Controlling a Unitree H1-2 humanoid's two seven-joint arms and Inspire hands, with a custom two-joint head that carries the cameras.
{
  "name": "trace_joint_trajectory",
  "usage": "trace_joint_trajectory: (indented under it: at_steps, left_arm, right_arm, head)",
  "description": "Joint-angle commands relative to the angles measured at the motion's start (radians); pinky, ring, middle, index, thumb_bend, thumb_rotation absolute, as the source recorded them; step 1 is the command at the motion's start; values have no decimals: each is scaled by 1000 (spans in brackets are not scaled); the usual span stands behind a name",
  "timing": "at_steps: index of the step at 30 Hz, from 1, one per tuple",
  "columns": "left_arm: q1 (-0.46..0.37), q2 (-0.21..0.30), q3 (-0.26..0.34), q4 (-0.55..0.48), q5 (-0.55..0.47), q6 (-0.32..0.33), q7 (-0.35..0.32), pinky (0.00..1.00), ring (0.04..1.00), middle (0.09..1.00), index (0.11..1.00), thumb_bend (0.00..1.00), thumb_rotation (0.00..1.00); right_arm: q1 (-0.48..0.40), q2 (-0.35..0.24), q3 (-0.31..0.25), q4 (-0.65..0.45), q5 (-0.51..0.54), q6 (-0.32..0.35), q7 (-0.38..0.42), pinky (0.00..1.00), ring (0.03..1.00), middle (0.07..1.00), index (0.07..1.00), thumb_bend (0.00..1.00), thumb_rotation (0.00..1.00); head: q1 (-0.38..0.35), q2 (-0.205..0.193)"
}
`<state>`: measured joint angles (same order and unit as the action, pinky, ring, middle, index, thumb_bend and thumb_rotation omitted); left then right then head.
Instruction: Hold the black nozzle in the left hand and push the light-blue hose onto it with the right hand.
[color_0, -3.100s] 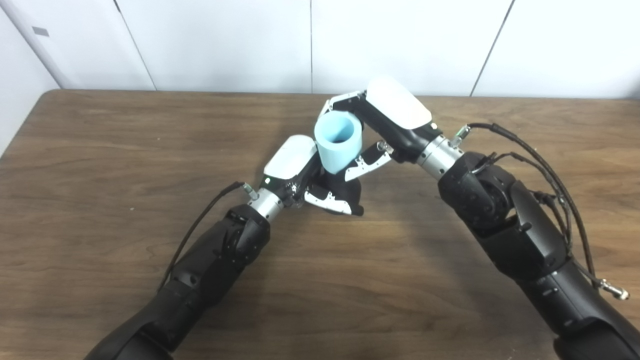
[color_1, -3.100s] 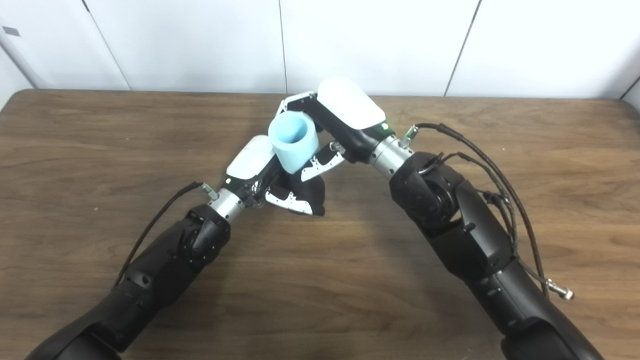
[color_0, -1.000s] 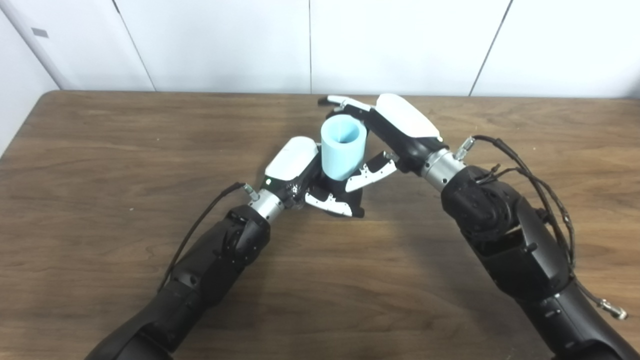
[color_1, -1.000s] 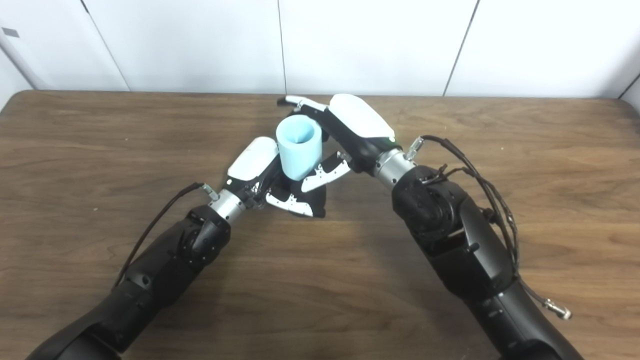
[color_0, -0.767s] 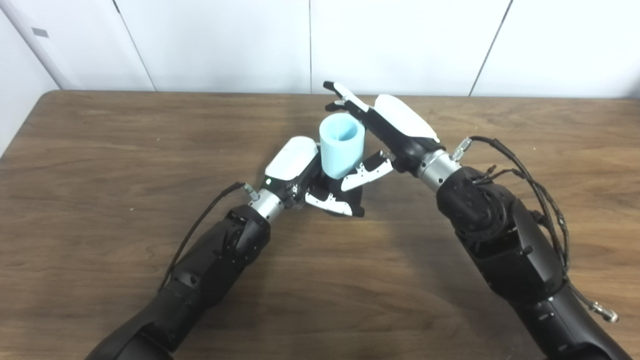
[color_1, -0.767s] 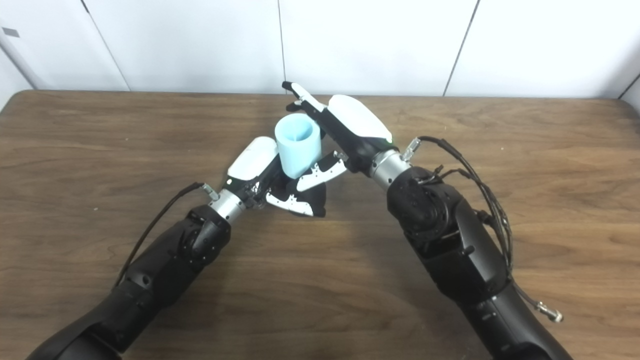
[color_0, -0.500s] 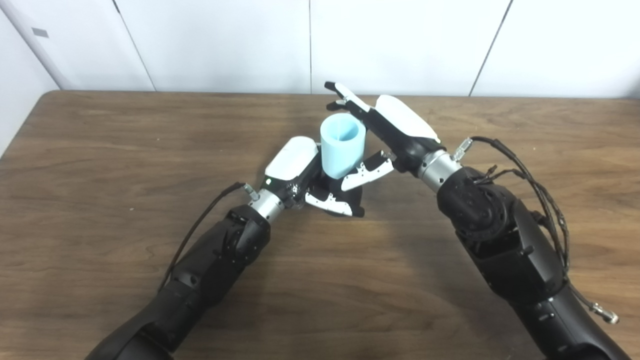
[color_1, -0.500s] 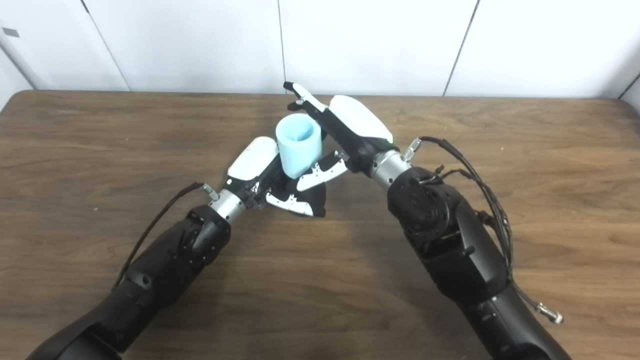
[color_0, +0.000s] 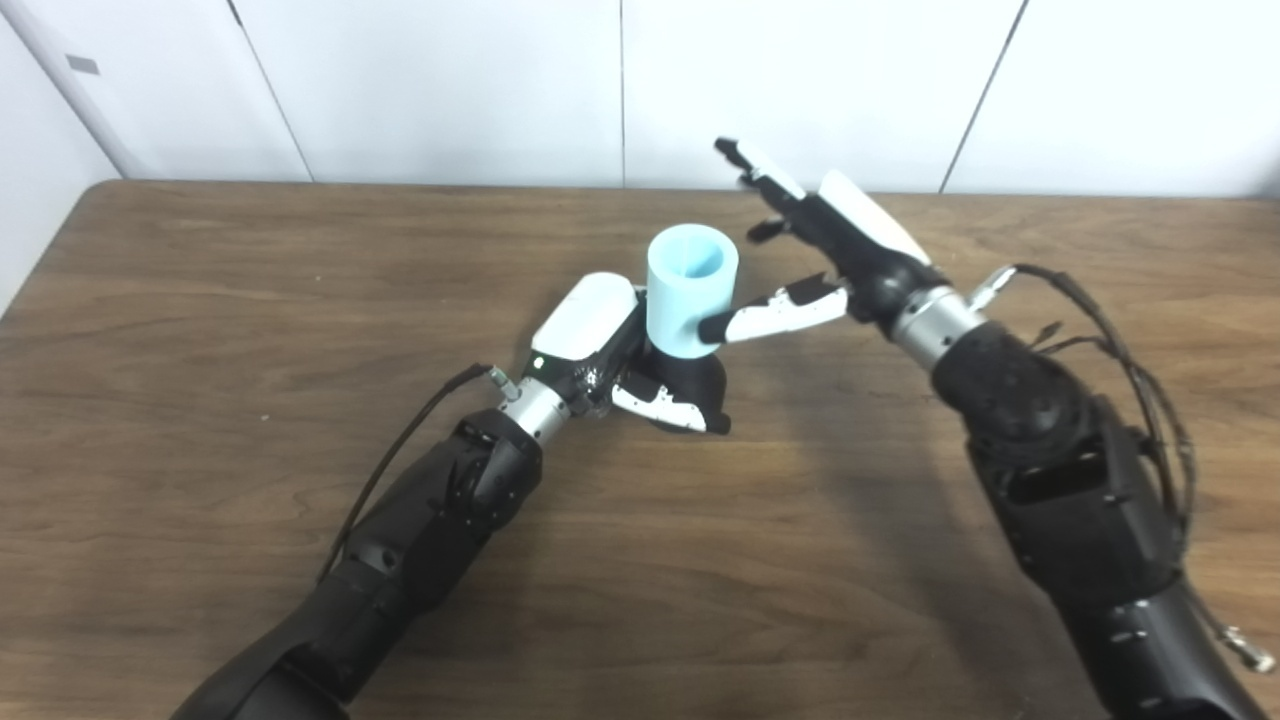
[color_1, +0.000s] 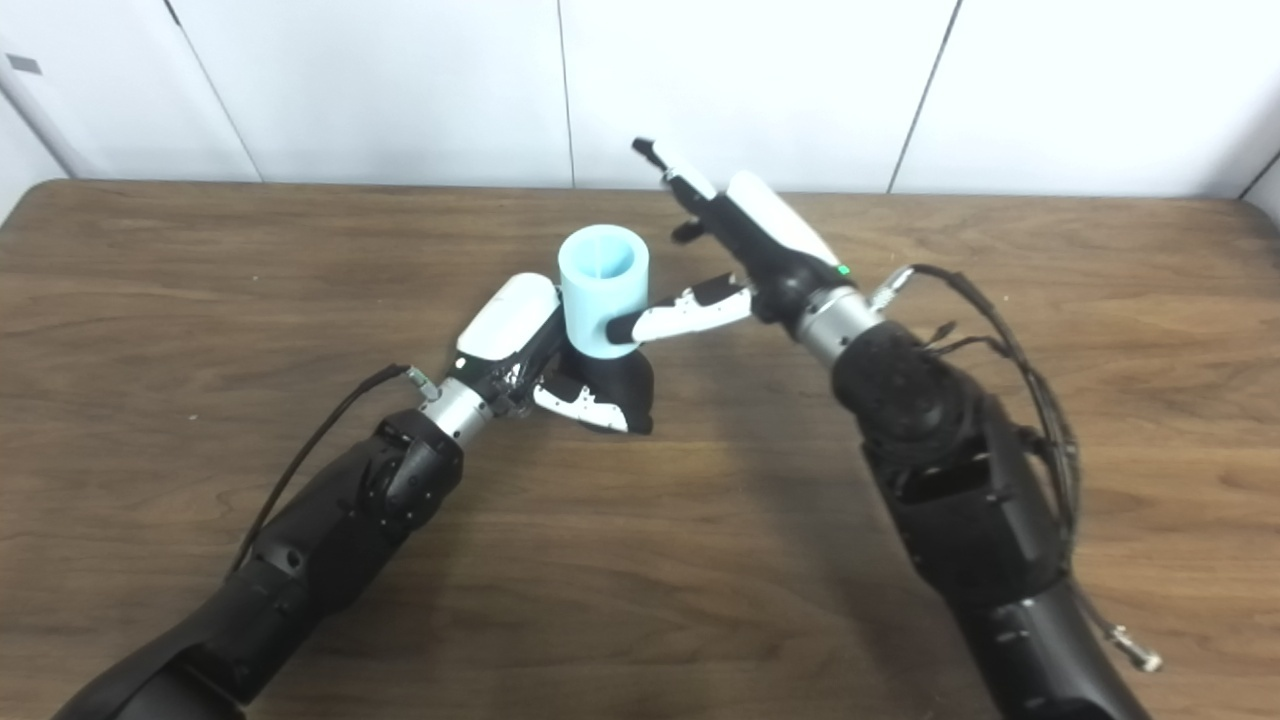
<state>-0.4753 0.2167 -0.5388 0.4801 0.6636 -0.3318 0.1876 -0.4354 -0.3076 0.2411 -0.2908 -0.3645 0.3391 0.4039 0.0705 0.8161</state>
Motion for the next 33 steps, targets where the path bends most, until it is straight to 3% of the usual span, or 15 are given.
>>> trace_joint_trajectory:
  at_steps: [1,9,13,16,20,25,33]
  left_arm:
    - [141,3,-59,150,33,33,-78,290,384,483,543,498,0]
    - [143,6,-59,138,31,36,-86,297,387,479,541,498,0]
    - [139,5,-60,145,34,37,-83,289,382,476,544,498,0]
    - [137,2,-61,149,37,39,-81,280,380,473,546,497,0]
    - [136,-1,-61,151,35,35,-79,281,377,477,548,497,0]
    - [136,-4,-60,153,34,34,-76,278,375,476,550,496,0]
    - [137,-2,-60,149,33,37,-81,289,380,482,546,497,0]
  right_arm:
    - [-40,-40,-27,-53,63,-91,21,858,1000,1000,1000,1000,364]
    - [-6,-107,-25,-57,97,-349,14,867,995,1000,1000,975,412]
    - [-13,-142,4,-84,-11,-473,11,889,998,1000,988,837,564]
    - [-16,-148,17,-98,-49,-525,14,923,1000,998,970,746,637]
    - [-25,-155,36,-116,-114,-558,40,936,1000,1000,984,692,809]
    - [-40,-168,58,-117,-149,-568,94,960,1000,1000,996,690,932]
    - [-52,-192,93,-117,-197,-557,188,1000,1000,1000,993,748,994]
  head:
    - [1,0]
    - [2,0]
    - [-2,-2]
    - [-2,-2]
    - [-5,-2]
    - [-2,-2]
    - [-4,0]
